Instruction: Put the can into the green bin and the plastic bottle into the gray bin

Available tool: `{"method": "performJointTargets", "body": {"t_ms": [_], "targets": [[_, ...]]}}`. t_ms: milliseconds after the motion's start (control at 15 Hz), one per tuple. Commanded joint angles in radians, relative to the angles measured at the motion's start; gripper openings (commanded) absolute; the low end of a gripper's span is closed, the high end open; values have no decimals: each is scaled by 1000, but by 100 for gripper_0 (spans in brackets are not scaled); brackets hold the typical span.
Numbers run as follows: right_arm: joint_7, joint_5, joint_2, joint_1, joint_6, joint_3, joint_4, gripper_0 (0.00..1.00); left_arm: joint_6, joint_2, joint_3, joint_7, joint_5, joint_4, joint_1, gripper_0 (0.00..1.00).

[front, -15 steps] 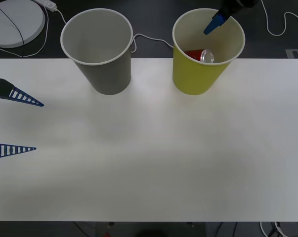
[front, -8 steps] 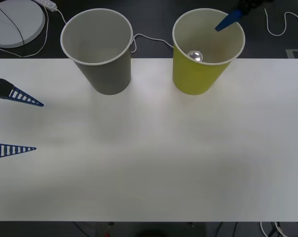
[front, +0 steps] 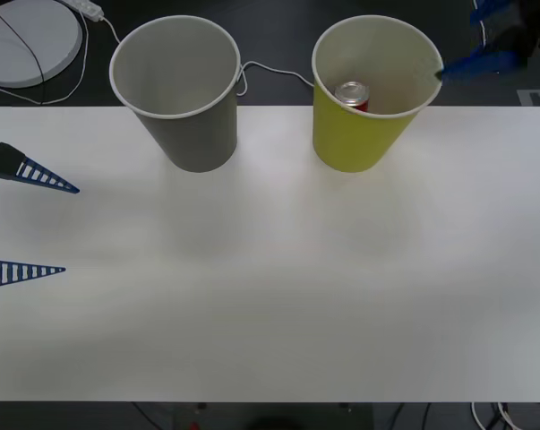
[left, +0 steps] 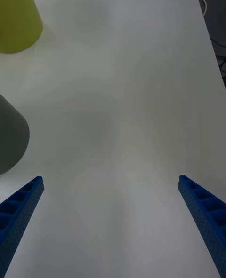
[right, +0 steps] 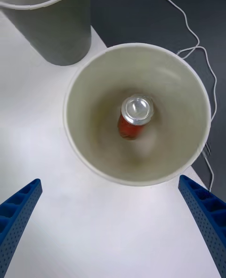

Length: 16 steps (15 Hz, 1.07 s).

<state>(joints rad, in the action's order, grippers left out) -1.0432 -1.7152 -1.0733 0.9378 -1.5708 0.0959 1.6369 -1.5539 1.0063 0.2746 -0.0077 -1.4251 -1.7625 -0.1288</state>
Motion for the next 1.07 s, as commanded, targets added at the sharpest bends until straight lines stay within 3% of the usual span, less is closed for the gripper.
{"method": "performJointTargets", "body": {"t_ms": [67, 333, 667, 1067], "targets": [[117, 69, -23, -154, 0, -123, 93, 100, 0, 0, 0, 0, 0, 0, 0, 100], [281, 195, -39, -349, 0, -257, 156, 100, 0, 0, 0, 0, 0, 0, 0, 100], [485, 290, -37, -613, 0, -395, 253, 100, 0, 0, 0, 0, 0, 0, 0, 100], [724, 316, 23, -823, 0, -489, 279, 100, 0, 0, 0, 0, 0, 0, 0, 100]]}}
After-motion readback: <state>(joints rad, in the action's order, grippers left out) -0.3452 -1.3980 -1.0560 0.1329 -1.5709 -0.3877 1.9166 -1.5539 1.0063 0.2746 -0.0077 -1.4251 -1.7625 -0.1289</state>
